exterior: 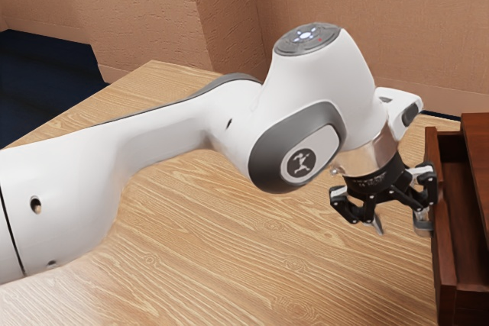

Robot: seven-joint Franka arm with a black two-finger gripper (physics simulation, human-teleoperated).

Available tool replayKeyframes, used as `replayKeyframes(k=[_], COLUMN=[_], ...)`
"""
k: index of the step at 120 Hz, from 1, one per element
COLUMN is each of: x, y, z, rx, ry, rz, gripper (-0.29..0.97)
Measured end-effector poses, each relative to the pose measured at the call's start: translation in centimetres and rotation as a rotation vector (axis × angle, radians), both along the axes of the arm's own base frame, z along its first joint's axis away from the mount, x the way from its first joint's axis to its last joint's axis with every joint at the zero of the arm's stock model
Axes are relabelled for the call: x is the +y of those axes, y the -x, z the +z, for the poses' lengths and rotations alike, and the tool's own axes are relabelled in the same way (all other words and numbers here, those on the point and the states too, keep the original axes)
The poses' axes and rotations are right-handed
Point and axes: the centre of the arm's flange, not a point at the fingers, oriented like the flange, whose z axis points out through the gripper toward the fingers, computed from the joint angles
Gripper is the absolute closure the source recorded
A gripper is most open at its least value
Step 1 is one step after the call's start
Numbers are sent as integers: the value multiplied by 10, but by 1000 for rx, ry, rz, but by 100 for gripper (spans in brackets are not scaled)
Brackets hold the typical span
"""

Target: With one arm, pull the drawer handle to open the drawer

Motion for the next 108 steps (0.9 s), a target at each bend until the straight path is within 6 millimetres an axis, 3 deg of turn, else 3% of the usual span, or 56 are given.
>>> replayKeyframes(k=[67, 108], x=[28, 27], y=[18, 20], z=[-3, 2], rx=[10, -11], ry=[-18, -21], rz=[50, 53], gripper=[33, 33])
